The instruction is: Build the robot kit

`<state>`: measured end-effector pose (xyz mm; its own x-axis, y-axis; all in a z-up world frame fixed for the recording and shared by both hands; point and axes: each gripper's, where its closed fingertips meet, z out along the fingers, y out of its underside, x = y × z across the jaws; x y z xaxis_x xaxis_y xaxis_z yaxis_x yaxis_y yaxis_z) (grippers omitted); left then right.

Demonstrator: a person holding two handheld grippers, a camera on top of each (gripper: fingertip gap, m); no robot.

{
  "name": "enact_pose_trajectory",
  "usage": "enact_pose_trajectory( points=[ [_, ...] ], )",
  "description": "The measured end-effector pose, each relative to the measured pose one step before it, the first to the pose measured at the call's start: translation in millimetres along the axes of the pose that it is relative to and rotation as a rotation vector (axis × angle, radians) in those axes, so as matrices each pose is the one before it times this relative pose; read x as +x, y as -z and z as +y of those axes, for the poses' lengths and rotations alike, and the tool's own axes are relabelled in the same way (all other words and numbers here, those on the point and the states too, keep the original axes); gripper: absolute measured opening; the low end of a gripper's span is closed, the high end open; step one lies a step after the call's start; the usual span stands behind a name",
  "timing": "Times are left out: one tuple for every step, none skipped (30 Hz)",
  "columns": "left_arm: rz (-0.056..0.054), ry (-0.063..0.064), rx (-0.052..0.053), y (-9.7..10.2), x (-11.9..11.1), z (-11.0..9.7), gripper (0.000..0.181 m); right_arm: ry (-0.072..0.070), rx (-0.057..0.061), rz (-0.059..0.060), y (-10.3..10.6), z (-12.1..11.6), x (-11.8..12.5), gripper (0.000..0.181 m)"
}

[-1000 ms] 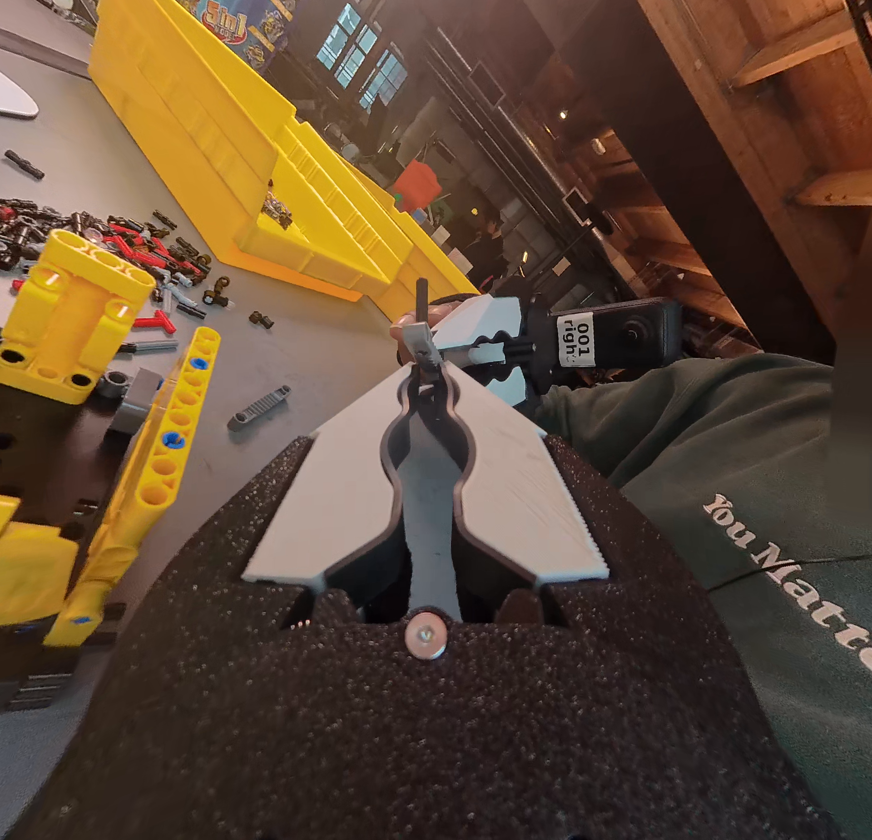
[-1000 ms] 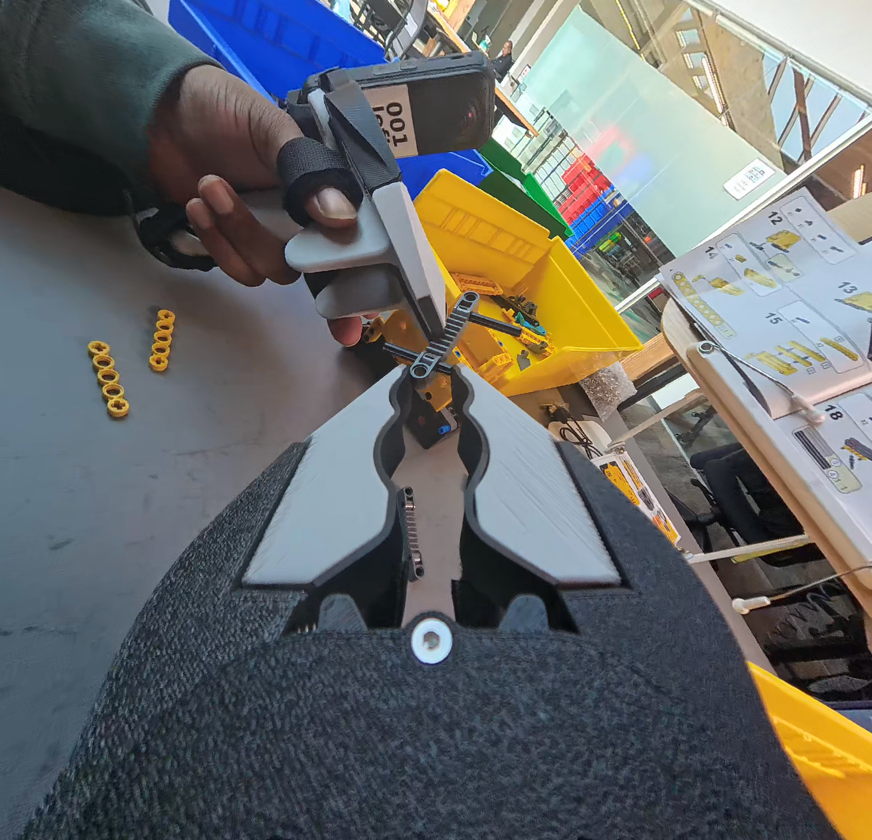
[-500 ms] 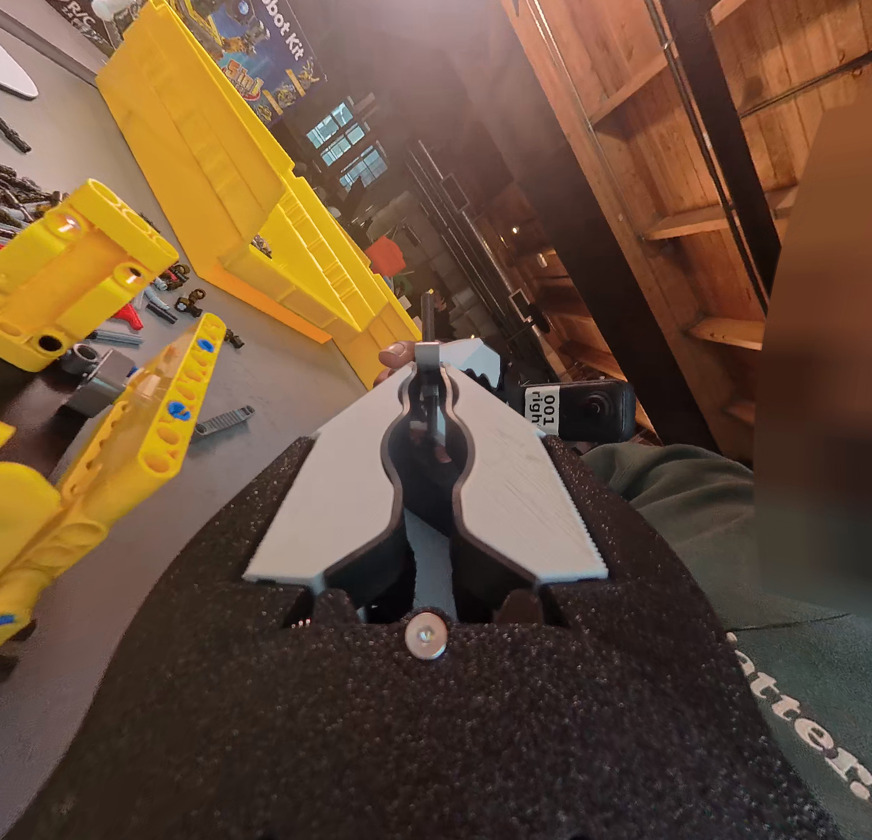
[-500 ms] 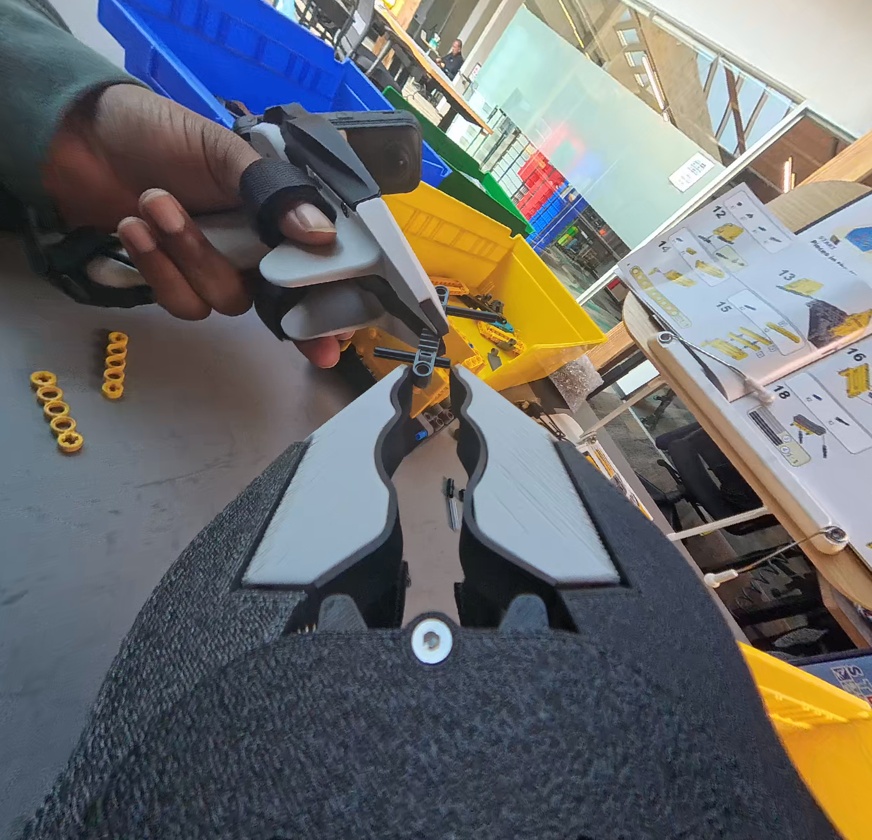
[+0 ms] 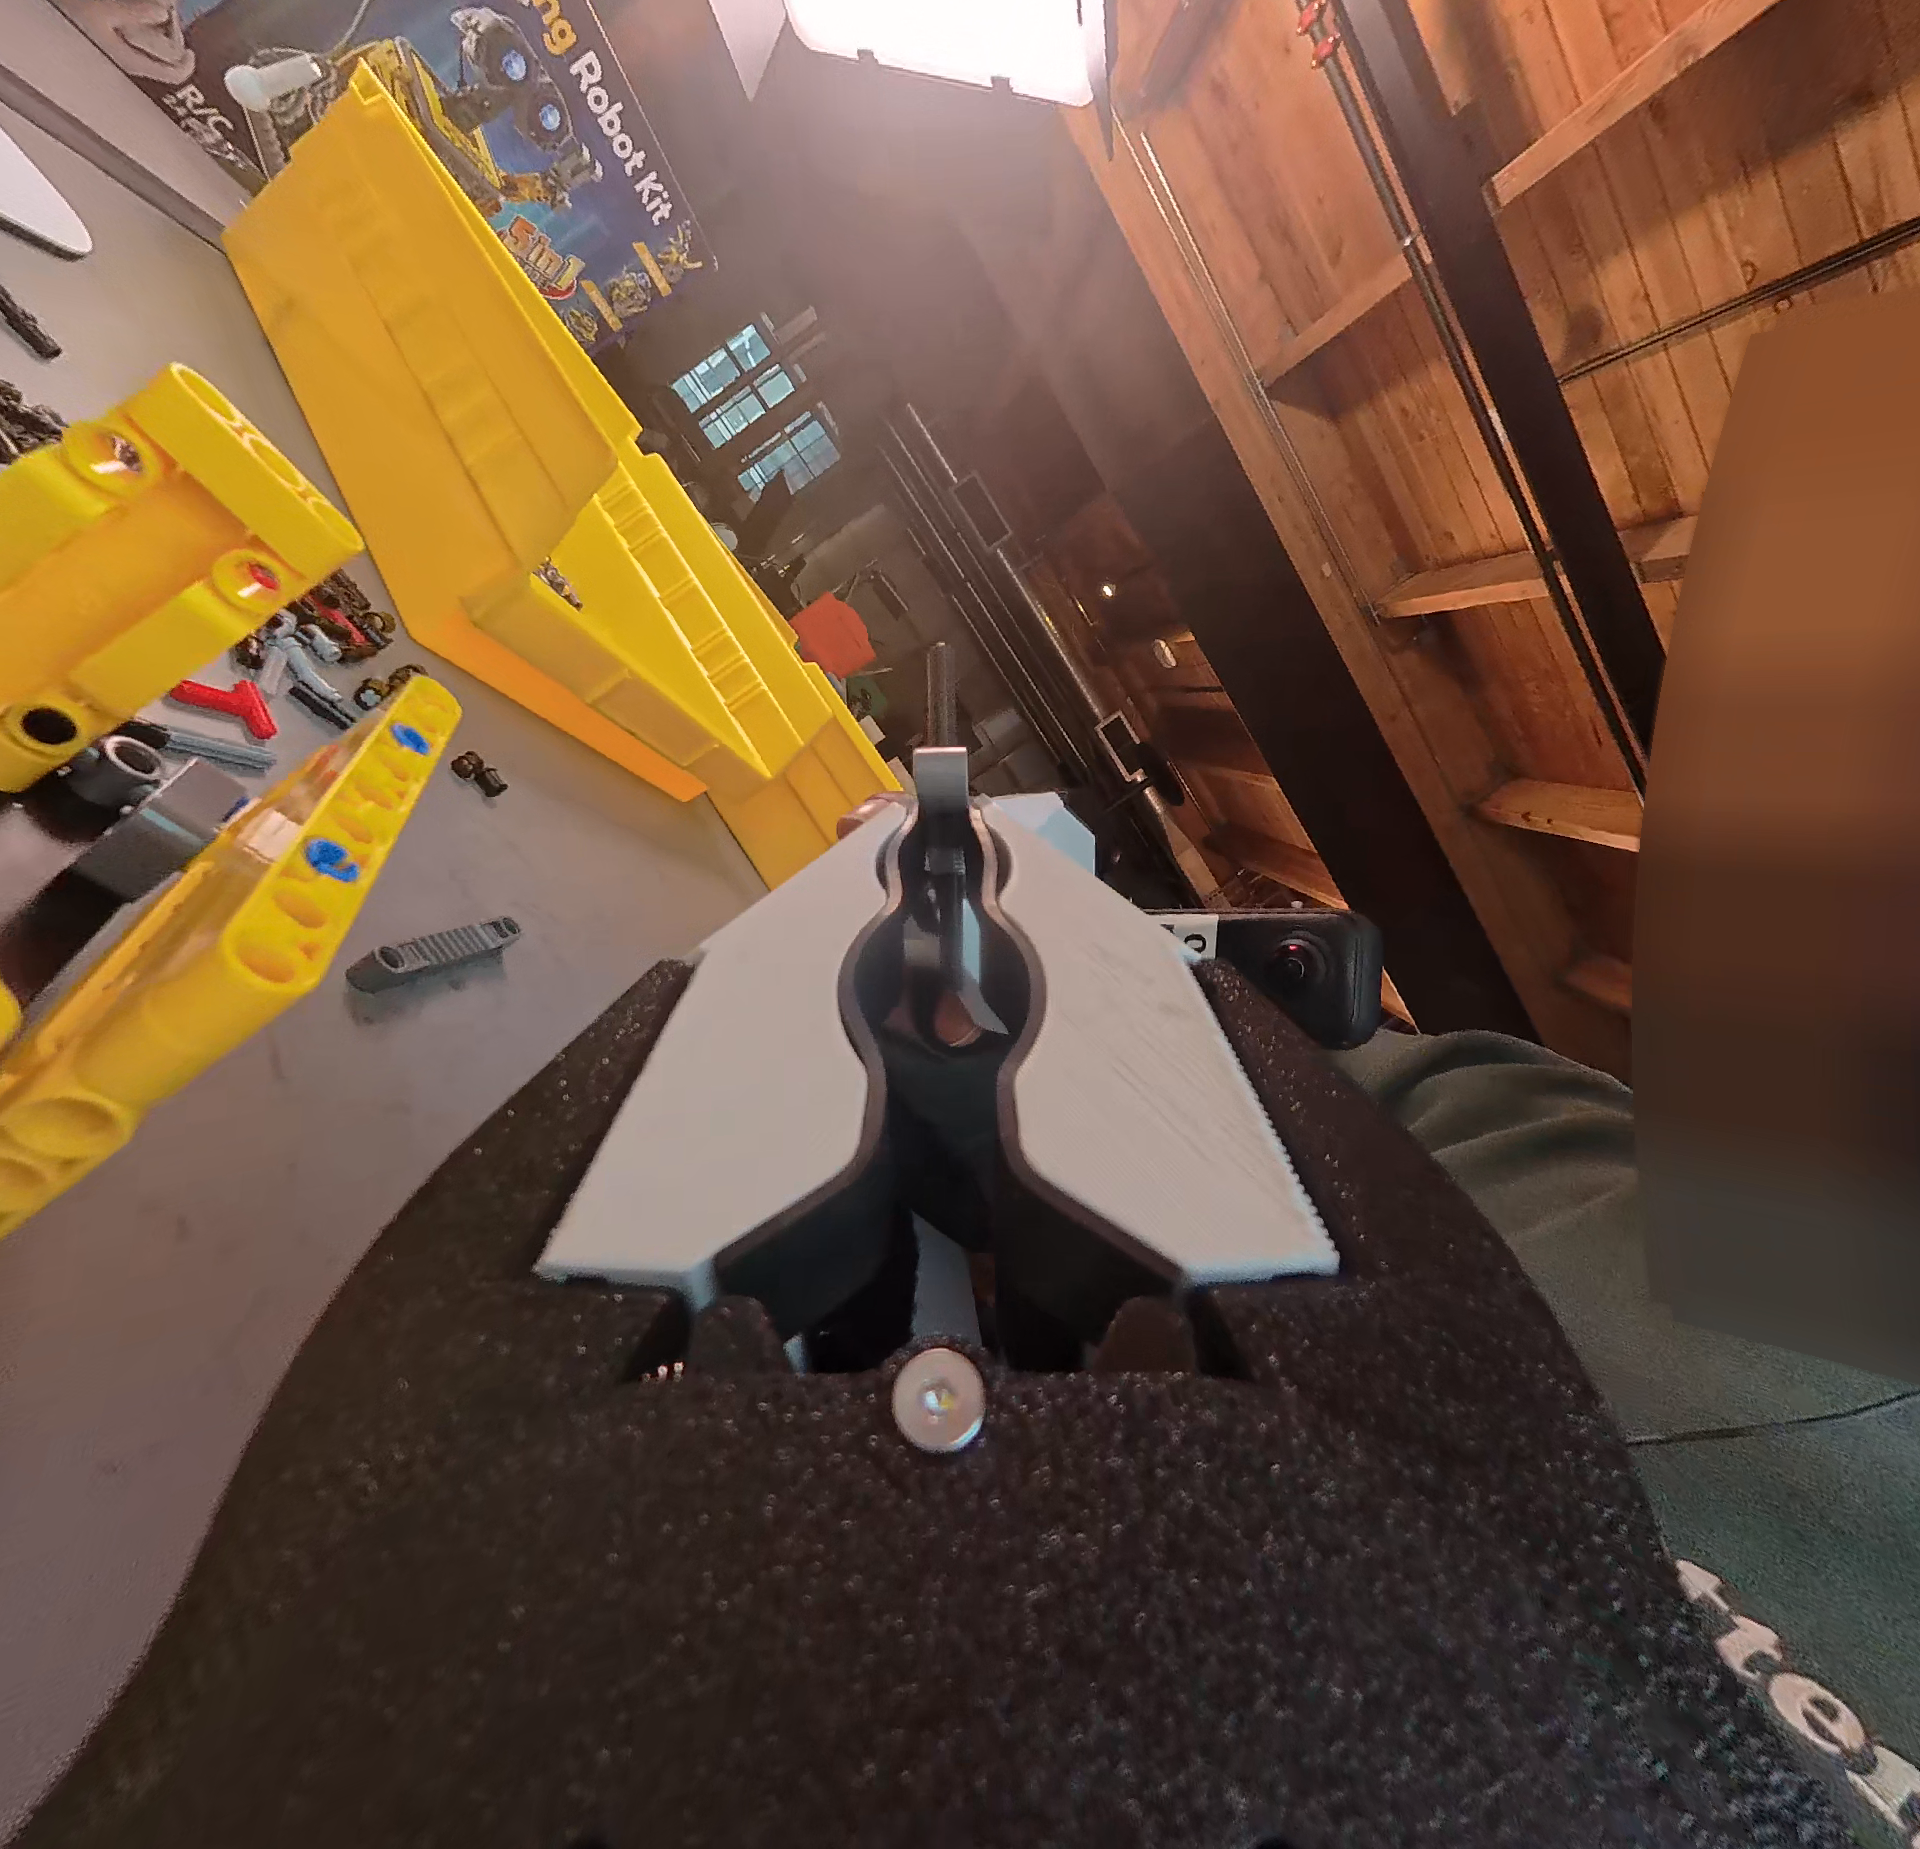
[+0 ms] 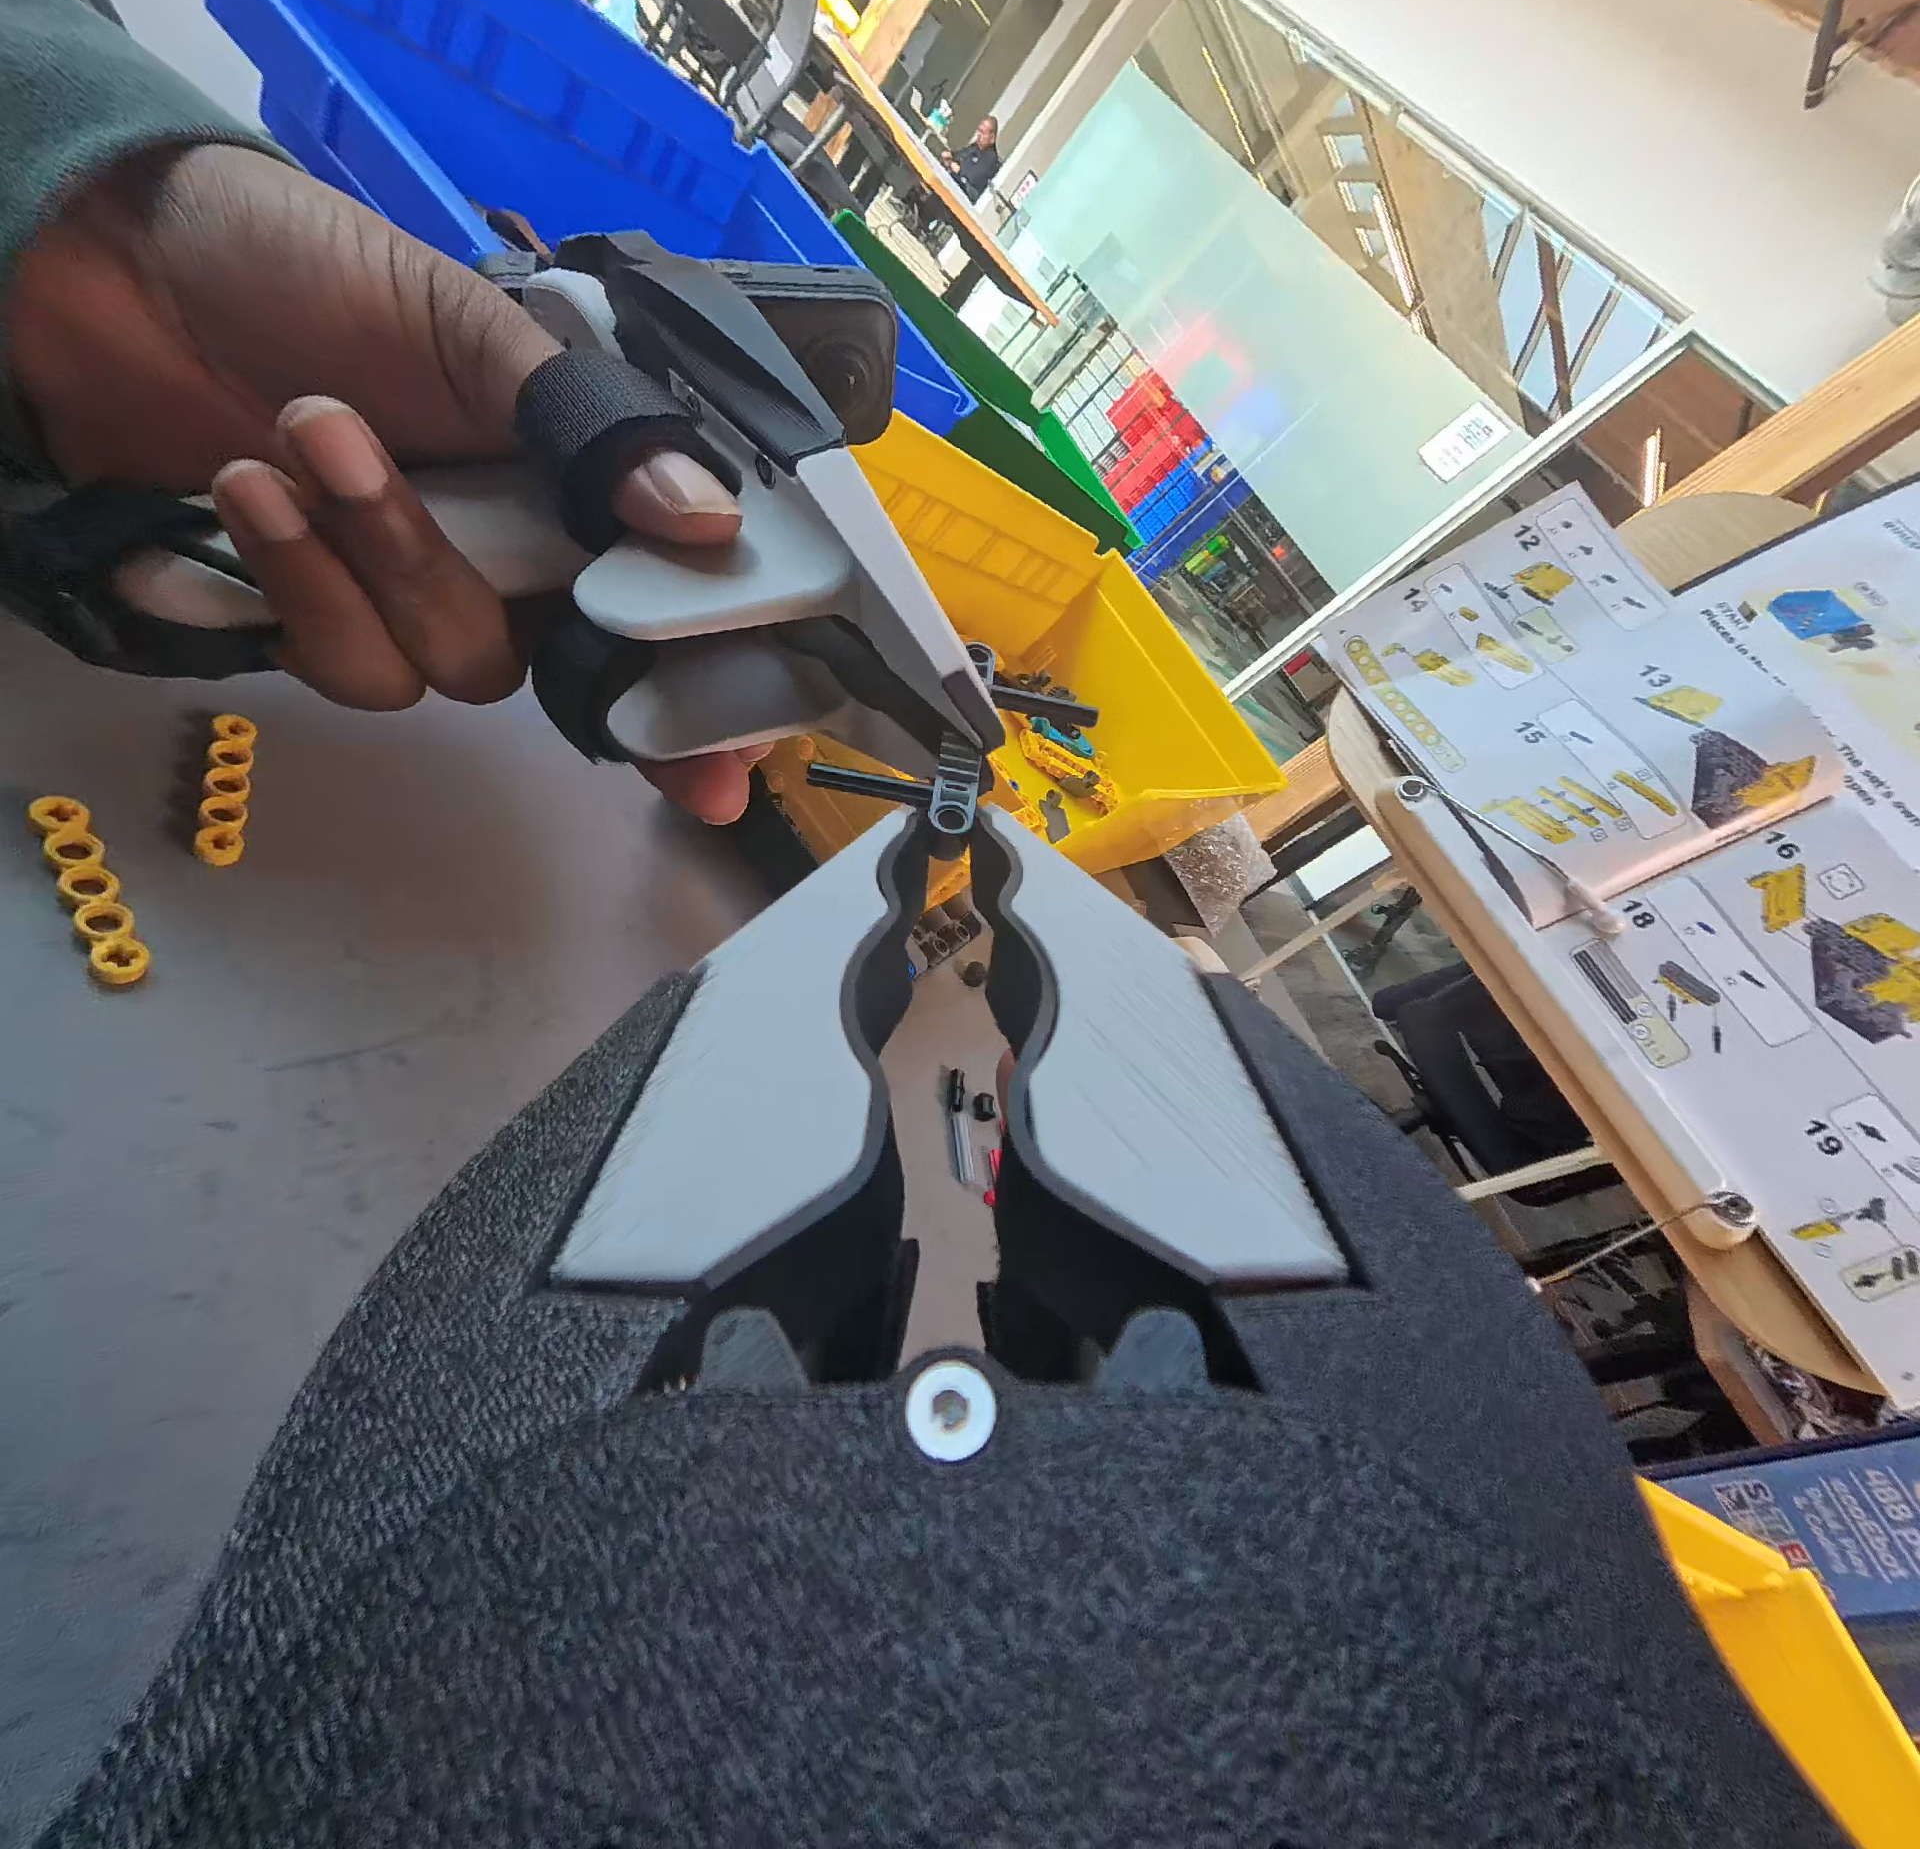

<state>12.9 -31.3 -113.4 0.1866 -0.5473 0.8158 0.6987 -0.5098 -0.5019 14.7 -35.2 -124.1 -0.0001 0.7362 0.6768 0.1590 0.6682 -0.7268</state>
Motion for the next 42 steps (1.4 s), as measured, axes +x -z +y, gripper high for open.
enact_pose_trajectory(
  points=[
    [-0.0016, -0.0054, 0.0032, -0.10, 0.40, -0.30, 0.005, 0.0132, 0.0011, 0.0043, 0.09, -0.58, 0.16, 0.007],
    [0.0007, -0.0042, -0.0018, -0.10, 0.53, -0.03, 0.005, 0.0132, -0.0002, 0.0006, 0.08, -0.37, 0.28, 0.007],
    [0.0018, 0.0028, -0.0021, 0.04, -0.19, -0.07, 0.005, 0.0014, -0.0031, -0.0024, -0.28, 0.43, -0.02, 0.007],
    [0.0028, 0.0073, -0.0014, 0.26, -0.53, 0.17, 0.005, -0.0016, 0.0018, -0.0035, -0.22, 0.38, -0.38, 0.007],
    [0.0020, 0.0049, -0.0023, 0.10, -0.60, 0.15, 0.005, 0.0022, 0.0012, 0.0010, -0.15, 0.83, -0.11, 0.007],
    [0.0024, -0.0018, -0.0045, -0.09, 0.11, 0.10, 0.005, 0.0131, 0.0020, 0.0067, 0.00, 0.12, 0.09, 0.007],
    [0.0059, -0.0096, -0.0062, -0.16, 1.19, 0.14, 0.005, 0.0175, 0.0056, 0.0052, 0.47, -1.09, 0.39, 0.007],
    [0.0071, -0.0141, -0.0049, -0.33, 1.85, 0.09, 0.005, 0.0105, 0.0082, 0.0044, 0.73, -1.68, 0.80, 0.007],
    [0.0037, -0.0133, -0.0051, -0.32, 1.50, 0.21, 0.005, 0.0120, 0.0007, 0.0039, 0.56, -0.76, 0.42, 0.008],
    [0.0041, -0.0125, -0.0057, -0.27, 1.31, 0.37, 0.005, 0.0255, 0.0039, 0.0086, 0.84, -1.11, 0.33, 0.007],
    [0.0080, -0.0095, -0.0045, -0.38, 1.78, 0.54, 0.005, 0.0303, 0.0077, 0.0100, 1.07, -1.41, 0.44, 0.007],
    [0.0063, -0.0086, -0.0034, -0.44, 1.53, 0.42, 0.005, 0.0204, 0.0051, 0.0082, 0.96, -1.21, 0.53, 0.007],
    [0.0024, -0.0088, -0.0044, -0.40, 0.96, 0.37, 0.005, 0.0133, 0.0008, 0.0056, 0.65, -0.58, 0.16, 0.008],
    [0.0025, -0.0077, -0.0050, -0.26, 0.85, 0.15, 0.005, 0.0128, 0.0026, 0.0080, 0.41, -0.68, 0.37, 0.008],
    [0.0045, -0.0071, -0.0034, -0.11, 1.13, 0.07, 0.005, 0.0099, 0.0055, 0.0108, 0.64, -1.16, 0.73, 0.008],
    [0.0029, -0.0074, -0.0016, -0.13, 1.01, -0.10, 0.005, 0.0013, 0.0034, 0.0041, 0.42, -0.81, 0.40, 0.009],
    [0.0002, -0.0092, -0.0019, -0.01, 0.58, 0.33, 0.005, -0.0091, 0.0023, 0.0005, 0.37, -0.26, 0.83, 0.011],
    [-0.0001, -0.0068, -0.0025, -0.04, 0.21, 0.33, 0.005, -0.0153, 0.0019, -0.0023, 0.47, 0.47, 1.11, 0.014],
    [0.0010, -0.0027, -0.0002, 0.20, 0.04, -0.11, 0.005, -0.0158, 0.0000, -0.0053, 0.57, 0.88, 1.08, 0.016],
    [0.0006, -0.0012, 0.0013, 0.27, -0.02, -0.39, 0.005, -0.0111, 0.0026, -0.0046, 1.01, 0.63, 1.10, 0.019],
    [0.0002, -0.0020, -0.0009, 0.11, -0.07, 0.01, 0.005, -0.0045, 0.0074, -0.0072, 1.09, -0.50, 0.06, 0.019],
    [-0.0008, -0.0023, -0.0023, -0.18, -0.13, 0.35, 0.005, 0.0000, 0.0067, -0.0051, 0.74, -1.00, -0.44, 0.019],
    [-0.0002, -0.0015, -0.0026, -0.22, -0.16, 0.70, 0.005, 0.0017, 0.0020, -0.0082, 0.04, -0.89, -1.53, 0.019],
    [0.0018, 0.0008, -0.0035, -0.53, 0.09, 0.92, 0.005, 0.0030, -0.0013, -0.0056, -0.43, -0.47, -1.59, 0.018],
    [0.0023, 0.0023, -0.0019, -0.33, 0.18, 0.62, 0.005, 0.0045, -0.0019, -0.0053, -0.43, 0.02, -1.62, 0.016],
    [0.0003, 0.0015, -0.0008, -0.01, -0.13, 0.13, 0.005, 0.0005, 0.0012, -0.0084, -0.11, 0.17, -1.88, 0.009],
    [-0.0022, 0.0000, -0.0045, 0.08, -0.35, 0.36, 0.005, -0.0099, 0.0015, -0.0030, -0.07, 0.54, -0.13, 0.009],
    [-0.0057, -0.0036, -0.0082, 0.19, -0.64, 0.68, 0.005, -0.0189, 0.0009, -0.0103, 0.05, 0.91, -0.10, 0.008],
    [-0.0079, -0.0092, -0.0126, 0.00, -0.54, 0.85, 0.005, -0.0191, -0.0007, -0.0015, 0.27, 1.37, 1.75, 0.008],
    [-0.0109, -0.0176, -0.0140, 0.14, -0.42, 0.73, 0.005, -0.0096, -0.0043, 0.0019, 0.21, 1.80, 1.99, 0.007],
    [-0.0168, -0.0225, -0.0086, 0.55, -1.16, -0.35, 0.005, -0.0037, -0.0054, 0.0037, 0.07, 1.92, 1.47, 0.007],
    [-0.0179, -0.0192, -0.0052, 1.04, -1.61, -0.61, 0.006, 0.0000, -0.0026, -0.0026, -0.01, 1.28, -0.06, 0.007],
    [-0.0111, -0.0095, -0.0083, 0.83, -1.30, 0.25, 0.006, 0.0051, 0.0002, -0.0081, 0.01, 0.74, -1.17, 0.007],
    [-0.0034, 0.0002, -0.0096, 0.30, -0.77, 0.99, 0.006, 0.0067, 0.0015, -0.0061, 0.11, 0.58, -0.93, 0.007],
    [-0.0003, 0.0050, -0.0078, -0.09, -0.41, 0.98, 0.006, 0.0013, 0.0044, -0.0102, 0.51, 0.42, -0.78, 0.007],
    [0.0004, 0.0055, -0.0086, -0.08, -0.41, 1.09, 0.006, -0.0112, 0.0042, -0.0177, 0.86, 1.09, -0.56, 0.007],
    [0.0007, 0.0058, -0.0095, 0.18, -0.63, 0.73, 0.006, -0.0243, 0.0042, -0.0312, 1.07, 1.94, -1.57, 0.007],
    [0.0023, 0.0083, -0.0069, 0.98, -0.72, 0.02, 0.006, -0.0167, -0.0048, -0.0388, 1.73, 3.29, -2.57, 0.007],
    [0.0029, 0.0132, -0.0042, 1.44, -0.91, -0.75, 0.008, 0.0022, -0.0029, -0.0239, 2.25, 2.81, -1.22, 0.007],
    [0.0035, 0.0166, -0.0127, 1.43, -0.96, 0.26, 0.007, 0.0038, -0.0008, -0.0179, 2.30, 1.97, -0.92, 0.007],
    [0.0057, 0.0170, -0.0260, 0.69, -0.62, 2.49, 0.006, -0.0061, 0.0020, -0.0157, 2.00, 0.71, -0.74, 0.007],
    [0.0037, 0.0082, -0.0244, -0.05, -0.04, 2.51, 0.006, -0.0075, 0.0019, -0.0152, 1.21, 0.20, -1.23, 0.007]
  ],
)
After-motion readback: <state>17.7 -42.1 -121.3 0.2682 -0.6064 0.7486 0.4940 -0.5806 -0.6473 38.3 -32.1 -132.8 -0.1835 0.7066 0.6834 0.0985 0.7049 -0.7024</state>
